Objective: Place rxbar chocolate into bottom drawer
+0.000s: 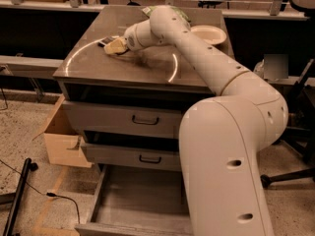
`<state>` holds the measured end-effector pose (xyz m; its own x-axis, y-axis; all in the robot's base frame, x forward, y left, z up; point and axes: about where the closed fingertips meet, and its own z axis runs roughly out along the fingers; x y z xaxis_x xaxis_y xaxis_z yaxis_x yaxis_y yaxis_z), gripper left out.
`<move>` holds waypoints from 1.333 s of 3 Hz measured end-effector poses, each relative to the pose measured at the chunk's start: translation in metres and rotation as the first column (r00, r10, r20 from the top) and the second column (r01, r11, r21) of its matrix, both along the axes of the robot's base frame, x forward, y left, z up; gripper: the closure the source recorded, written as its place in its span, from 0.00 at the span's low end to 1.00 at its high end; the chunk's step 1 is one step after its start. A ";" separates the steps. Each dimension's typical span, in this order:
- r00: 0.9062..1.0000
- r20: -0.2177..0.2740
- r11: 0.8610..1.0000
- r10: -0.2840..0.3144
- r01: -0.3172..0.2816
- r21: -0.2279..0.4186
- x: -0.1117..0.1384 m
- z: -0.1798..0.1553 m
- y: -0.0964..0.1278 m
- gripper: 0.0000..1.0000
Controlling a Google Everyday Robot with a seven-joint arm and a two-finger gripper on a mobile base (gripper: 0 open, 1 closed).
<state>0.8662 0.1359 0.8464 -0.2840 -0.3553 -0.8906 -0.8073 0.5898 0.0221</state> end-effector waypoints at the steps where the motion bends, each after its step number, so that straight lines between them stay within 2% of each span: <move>1: 1.000 -0.016 1.000 0.007 -0.007 -0.016 -0.005 -0.009 0.005 0.64; 2: 1.000 -0.014 1.000 0.012 -0.012 -0.023 -0.011 -0.009 0.006 0.88; 3: 1.000 -0.014 1.000 0.012 -0.012 -0.023 -0.012 -0.009 0.006 1.00; 4: 1.000 -0.014 1.000 0.012 -0.012 -0.023 -0.012 -0.008 0.006 1.00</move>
Offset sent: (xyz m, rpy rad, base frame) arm -0.0195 0.0007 -0.0032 -0.0300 0.0040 0.0094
